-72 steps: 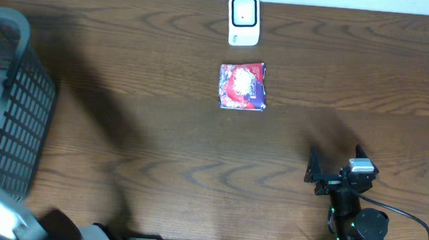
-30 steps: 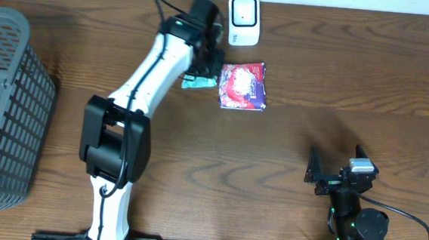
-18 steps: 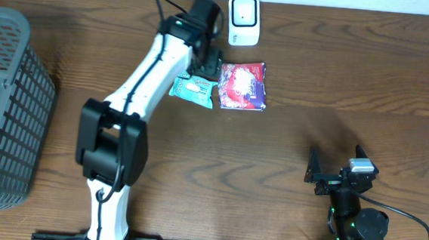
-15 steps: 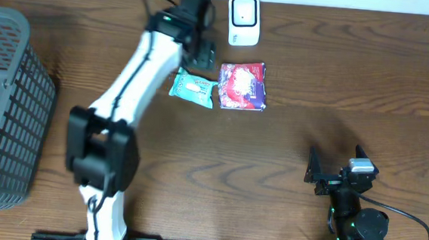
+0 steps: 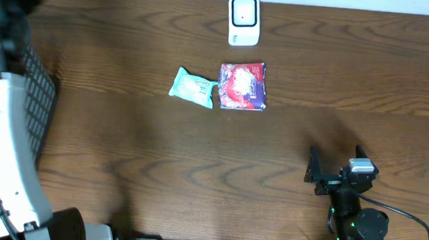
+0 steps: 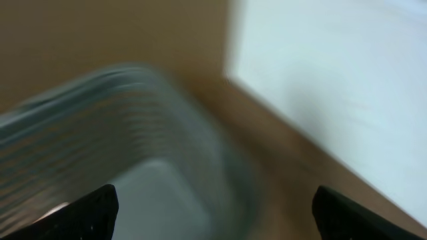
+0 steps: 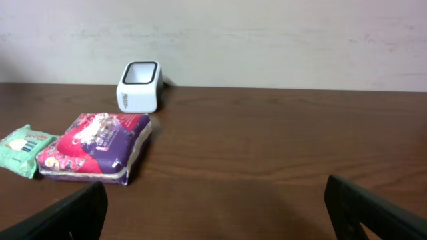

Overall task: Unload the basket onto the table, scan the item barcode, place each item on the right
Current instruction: 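Reach the left gripper into the basket and grasp the orange tissue pack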

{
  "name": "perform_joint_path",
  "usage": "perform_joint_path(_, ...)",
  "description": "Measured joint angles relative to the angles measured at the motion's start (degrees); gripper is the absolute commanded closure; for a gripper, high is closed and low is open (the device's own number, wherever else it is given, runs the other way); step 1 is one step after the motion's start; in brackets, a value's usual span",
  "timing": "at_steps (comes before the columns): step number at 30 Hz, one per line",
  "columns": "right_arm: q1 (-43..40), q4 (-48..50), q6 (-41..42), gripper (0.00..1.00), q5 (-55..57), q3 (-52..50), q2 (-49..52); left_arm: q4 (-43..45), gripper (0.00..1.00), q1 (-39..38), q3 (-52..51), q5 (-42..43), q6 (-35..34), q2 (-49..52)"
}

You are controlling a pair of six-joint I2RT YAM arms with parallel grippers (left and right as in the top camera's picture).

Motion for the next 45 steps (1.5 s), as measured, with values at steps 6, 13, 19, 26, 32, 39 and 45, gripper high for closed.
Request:
perform_joint_path(6, 0.0, 0.0, 0.0, 0.01, 0.0, 0.0, 0.0, -5.1, 0.08, 15.9, -2.1, -1.5, -7.5, 3.7)
perform_joint_path(13, 0.0, 0.0, 0.0, 0.01, 0.0, 0.0, 0.0, -7.3, 0.08, 25.7, -6.5, -1.9, -12.7, 10.8)
perform_joint_path(19, 0.0, 0.0, 0.0, 0.01, 0.0, 0.0, 0.0, -7.3, 0.08, 26.9, -9.6, -1.9, -13.6, 17.6)
perform_joint_path(26, 0.0, 0.0, 0.0, 0.01, 0.0, 0.0, 0.0, -7.3, 0.08, 29.0, -10.1, -3.6, -13.7, 23.8)
perform_joint_path(32, 0.0, 0.0, 0.0, 0.01, 0.0, 0.0, 0.0, -7.0, 0.09, 32.2, -10.1, -5.1, -14.3, 27.6)
perform_joint_path(39, 0.0, 0.0, 0.0, 0.01, 0.0, 0.0, 0.0, -5.9, 0.25, 33.3, -10.1, -5.7, -15.0, 30.2)
perform_joint_path(45, 0.0, 0.0, 0.0, 0.01, 0.0, 0.0, 0.0, -5.8, 0.25, 33.1, -10.1, -5.8, -15.1, 32.6)
